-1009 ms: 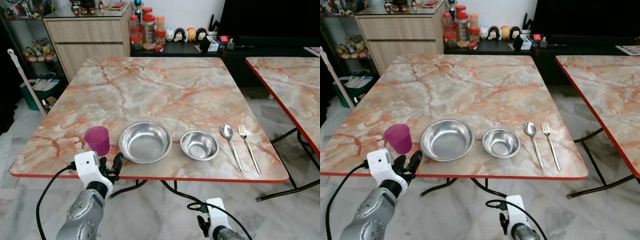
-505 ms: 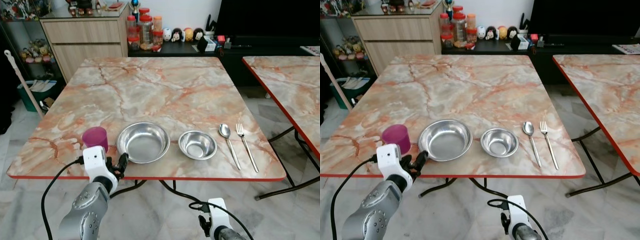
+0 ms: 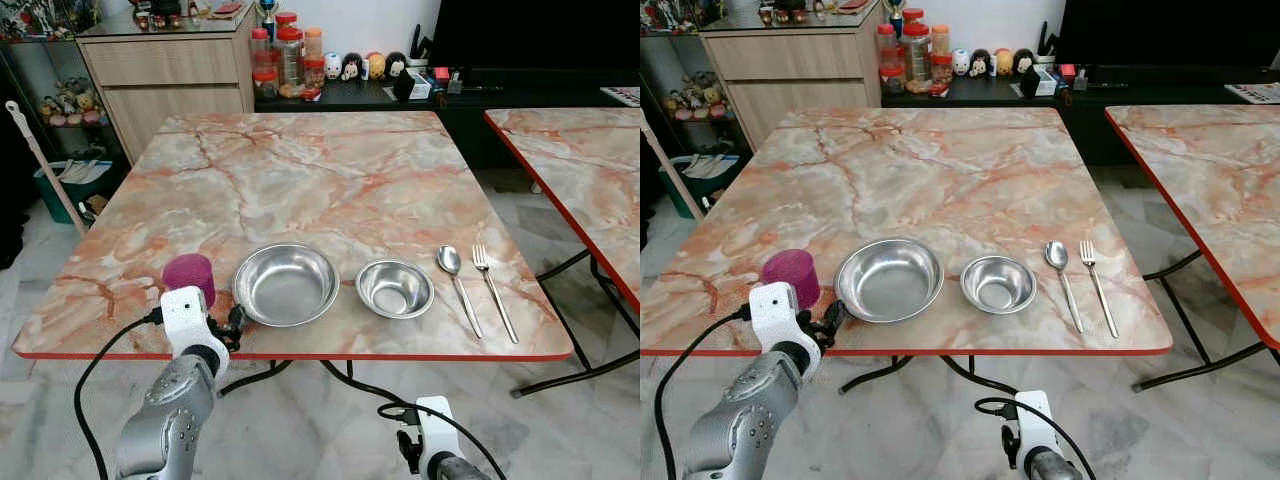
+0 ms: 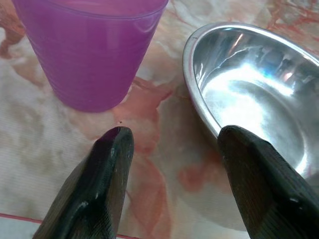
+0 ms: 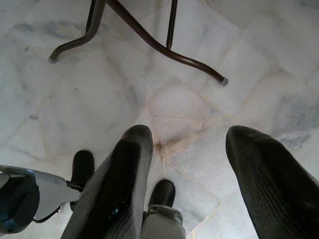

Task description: Setting the table

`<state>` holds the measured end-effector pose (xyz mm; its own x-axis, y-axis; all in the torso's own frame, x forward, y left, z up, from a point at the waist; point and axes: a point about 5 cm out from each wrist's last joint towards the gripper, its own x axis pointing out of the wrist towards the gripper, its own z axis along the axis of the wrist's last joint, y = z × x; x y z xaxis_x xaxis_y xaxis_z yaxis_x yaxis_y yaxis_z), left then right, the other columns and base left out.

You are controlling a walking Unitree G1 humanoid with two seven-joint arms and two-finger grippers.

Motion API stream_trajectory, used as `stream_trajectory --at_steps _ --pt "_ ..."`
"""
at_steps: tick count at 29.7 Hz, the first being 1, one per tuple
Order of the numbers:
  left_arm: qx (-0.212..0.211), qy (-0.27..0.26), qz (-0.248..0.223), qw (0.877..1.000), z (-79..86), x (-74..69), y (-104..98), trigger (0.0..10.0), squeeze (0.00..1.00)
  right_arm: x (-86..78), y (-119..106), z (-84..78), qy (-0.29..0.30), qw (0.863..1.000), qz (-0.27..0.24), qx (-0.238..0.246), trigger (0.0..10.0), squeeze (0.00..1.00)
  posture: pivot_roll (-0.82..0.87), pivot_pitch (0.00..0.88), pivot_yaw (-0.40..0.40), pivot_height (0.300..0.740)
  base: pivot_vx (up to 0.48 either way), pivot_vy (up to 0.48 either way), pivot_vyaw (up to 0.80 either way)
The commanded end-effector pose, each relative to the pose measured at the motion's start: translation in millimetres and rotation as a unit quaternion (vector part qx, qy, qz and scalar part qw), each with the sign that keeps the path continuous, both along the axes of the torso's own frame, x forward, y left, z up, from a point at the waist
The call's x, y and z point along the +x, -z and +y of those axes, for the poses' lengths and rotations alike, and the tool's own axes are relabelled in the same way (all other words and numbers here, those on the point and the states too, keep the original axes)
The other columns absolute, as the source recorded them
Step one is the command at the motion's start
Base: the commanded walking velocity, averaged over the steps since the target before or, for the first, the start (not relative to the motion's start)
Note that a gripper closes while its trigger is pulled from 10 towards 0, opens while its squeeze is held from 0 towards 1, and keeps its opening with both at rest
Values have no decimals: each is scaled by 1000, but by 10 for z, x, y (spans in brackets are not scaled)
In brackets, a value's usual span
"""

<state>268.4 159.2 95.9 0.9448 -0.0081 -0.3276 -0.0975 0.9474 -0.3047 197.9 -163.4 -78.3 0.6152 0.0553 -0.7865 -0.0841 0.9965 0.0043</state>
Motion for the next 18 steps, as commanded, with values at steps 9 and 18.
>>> stream_trajectory --at_steps 9,18 --pt "-84 -17 3 996 -5 0 -44 10000 0 2 -1 0 11 1000 0 7 10000 0 69 0 16 732 0 0 0" --pt "-86 -23 -5 996 0 40 -130 10000 0 8 -3 15 8 1000 0 7 10000 0 75 0 14 732 0 0 0"
